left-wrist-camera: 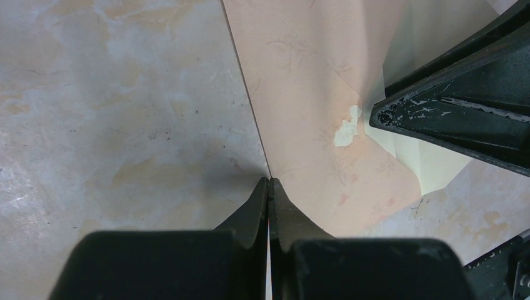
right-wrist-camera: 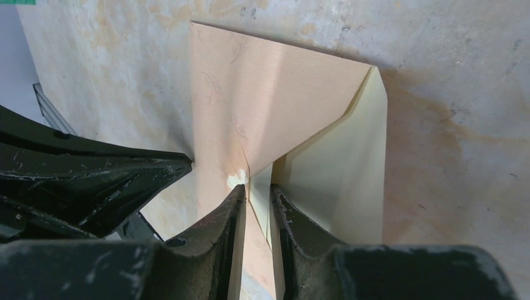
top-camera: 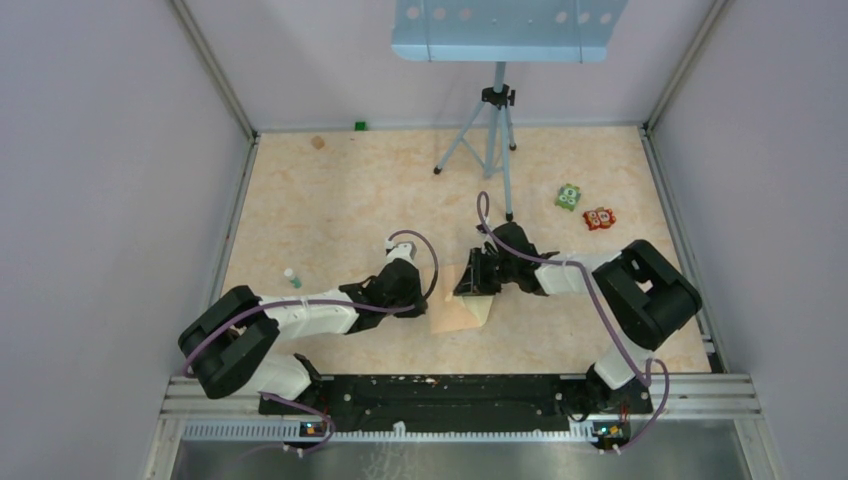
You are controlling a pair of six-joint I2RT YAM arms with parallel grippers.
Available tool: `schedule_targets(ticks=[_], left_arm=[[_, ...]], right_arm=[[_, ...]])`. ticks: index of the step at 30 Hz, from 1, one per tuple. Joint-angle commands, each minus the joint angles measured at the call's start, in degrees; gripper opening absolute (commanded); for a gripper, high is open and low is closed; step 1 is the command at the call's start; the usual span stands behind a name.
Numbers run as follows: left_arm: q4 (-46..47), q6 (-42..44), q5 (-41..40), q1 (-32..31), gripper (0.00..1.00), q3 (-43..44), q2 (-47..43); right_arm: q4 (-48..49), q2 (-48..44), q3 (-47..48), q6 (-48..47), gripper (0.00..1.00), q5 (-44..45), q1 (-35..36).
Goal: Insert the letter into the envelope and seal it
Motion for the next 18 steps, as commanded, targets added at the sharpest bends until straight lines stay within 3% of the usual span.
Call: schedule_targets(ticks=[1,7,18], left_arm=[[-1.42,0.27,0.34,-0.08,0.00,-0.14,0.48],[-0.50,-0.07,1.58,-0.13,0.00,0.06,1.07],[1.08,-0.80,3.07,-0.16,0.00,-0.51,1.39]], right_arm=[[-1.93,-1.85,1.20,-1.34,0.19,3.06,0.66],[-1.63,-1.86,1.60,-0.82,0.15,3.79,1.75],[-6.21,-3.31,3.41,-1.31,0.34,9.60,3.63]])
